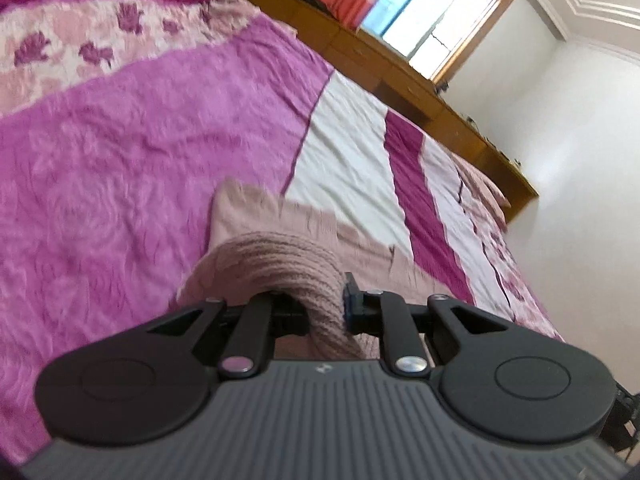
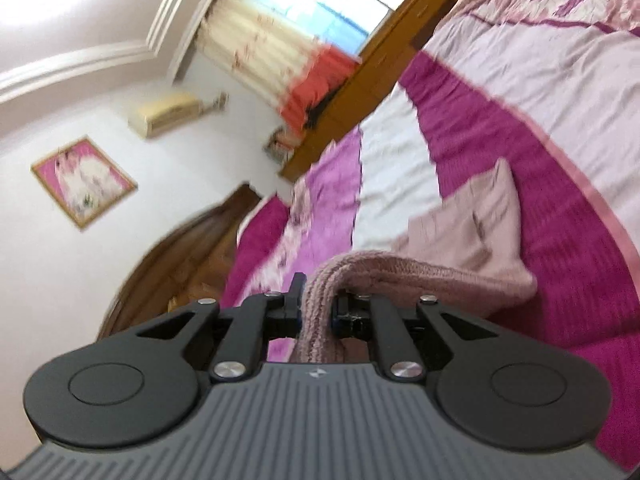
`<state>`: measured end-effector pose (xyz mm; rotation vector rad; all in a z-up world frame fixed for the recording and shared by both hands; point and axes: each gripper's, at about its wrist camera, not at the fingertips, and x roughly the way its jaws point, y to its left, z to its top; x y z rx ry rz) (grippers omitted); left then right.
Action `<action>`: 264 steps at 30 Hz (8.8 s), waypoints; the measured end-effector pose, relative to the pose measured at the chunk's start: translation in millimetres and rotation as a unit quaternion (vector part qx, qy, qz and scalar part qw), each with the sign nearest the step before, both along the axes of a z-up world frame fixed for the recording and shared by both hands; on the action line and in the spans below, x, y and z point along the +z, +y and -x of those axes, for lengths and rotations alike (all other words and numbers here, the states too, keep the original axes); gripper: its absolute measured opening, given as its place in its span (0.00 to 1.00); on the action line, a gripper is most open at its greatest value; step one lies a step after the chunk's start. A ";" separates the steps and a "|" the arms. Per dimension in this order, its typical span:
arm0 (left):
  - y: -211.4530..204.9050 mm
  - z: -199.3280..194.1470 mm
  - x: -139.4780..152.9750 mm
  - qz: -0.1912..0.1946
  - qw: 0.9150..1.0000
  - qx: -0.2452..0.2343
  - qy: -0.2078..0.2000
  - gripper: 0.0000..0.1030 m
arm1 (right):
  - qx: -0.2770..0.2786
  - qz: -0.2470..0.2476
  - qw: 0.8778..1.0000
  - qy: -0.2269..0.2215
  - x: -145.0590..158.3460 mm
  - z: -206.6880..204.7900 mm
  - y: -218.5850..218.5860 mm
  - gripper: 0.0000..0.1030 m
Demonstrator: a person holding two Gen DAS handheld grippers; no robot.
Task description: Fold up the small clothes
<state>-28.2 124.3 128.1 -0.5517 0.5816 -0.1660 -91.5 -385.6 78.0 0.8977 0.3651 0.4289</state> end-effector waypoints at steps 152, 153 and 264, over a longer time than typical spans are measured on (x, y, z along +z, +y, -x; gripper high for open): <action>-34.3 -200.8 -80.3 -0.169 0.984 -0.052 -0.009 0.38 | -0.119 0.281 0.945 0.115 -89.7 -218.7 38.3 0.53; -30.6 -205.4 -85.9 -0.172 0.984 -0.039 0.002 0.38 | -0.118 0.281 0.945 0.116 -88.4 -219.0 38.1 0.53; -25.2 -225.6 -101.5 -0.184 0.971 -0.151 -0.019 0.16 | -0.088 0.254 0.953 0.138 -74.9 -165.8 71.2 0.54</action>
